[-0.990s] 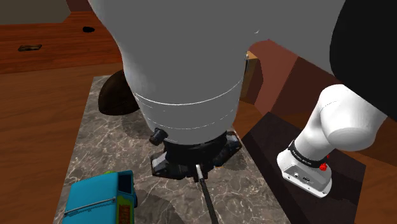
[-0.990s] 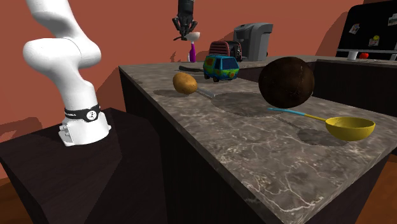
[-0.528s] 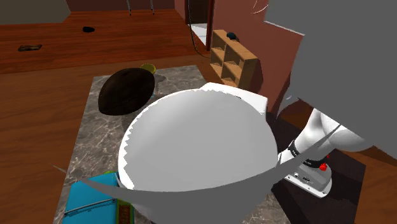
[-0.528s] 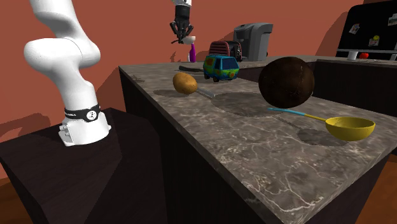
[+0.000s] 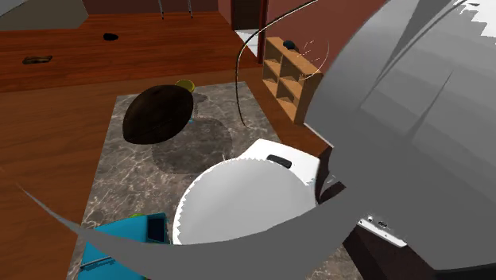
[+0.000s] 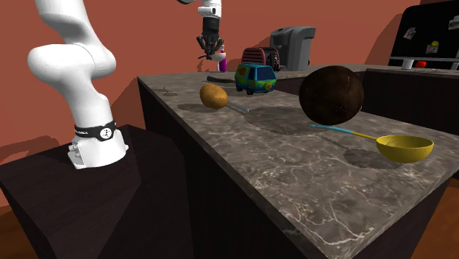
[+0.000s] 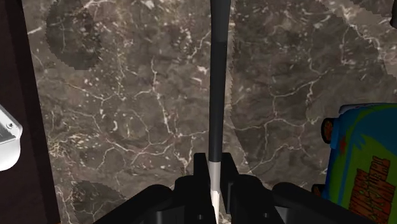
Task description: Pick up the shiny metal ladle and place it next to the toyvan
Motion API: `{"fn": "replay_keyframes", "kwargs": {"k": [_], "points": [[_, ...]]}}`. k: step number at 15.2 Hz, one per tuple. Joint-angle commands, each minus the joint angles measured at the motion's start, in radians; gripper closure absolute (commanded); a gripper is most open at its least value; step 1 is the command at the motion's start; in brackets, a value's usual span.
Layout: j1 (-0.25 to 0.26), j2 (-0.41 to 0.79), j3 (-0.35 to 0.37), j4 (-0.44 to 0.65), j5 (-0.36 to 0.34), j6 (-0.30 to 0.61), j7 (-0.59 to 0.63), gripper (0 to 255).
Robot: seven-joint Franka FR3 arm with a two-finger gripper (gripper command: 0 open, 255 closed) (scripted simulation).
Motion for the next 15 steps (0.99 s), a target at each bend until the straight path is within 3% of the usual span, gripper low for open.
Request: {"fn": "replay_keyframes", "kwargs": {"k": [1, 15], "points": [[0.001, 0.008, 0.002, -0.022, -0.006, 0.027, 0.004, 255], [0.013, 0.088, 0.011, -0.156, -0.071, 0.209, 0.053, 255]]}}
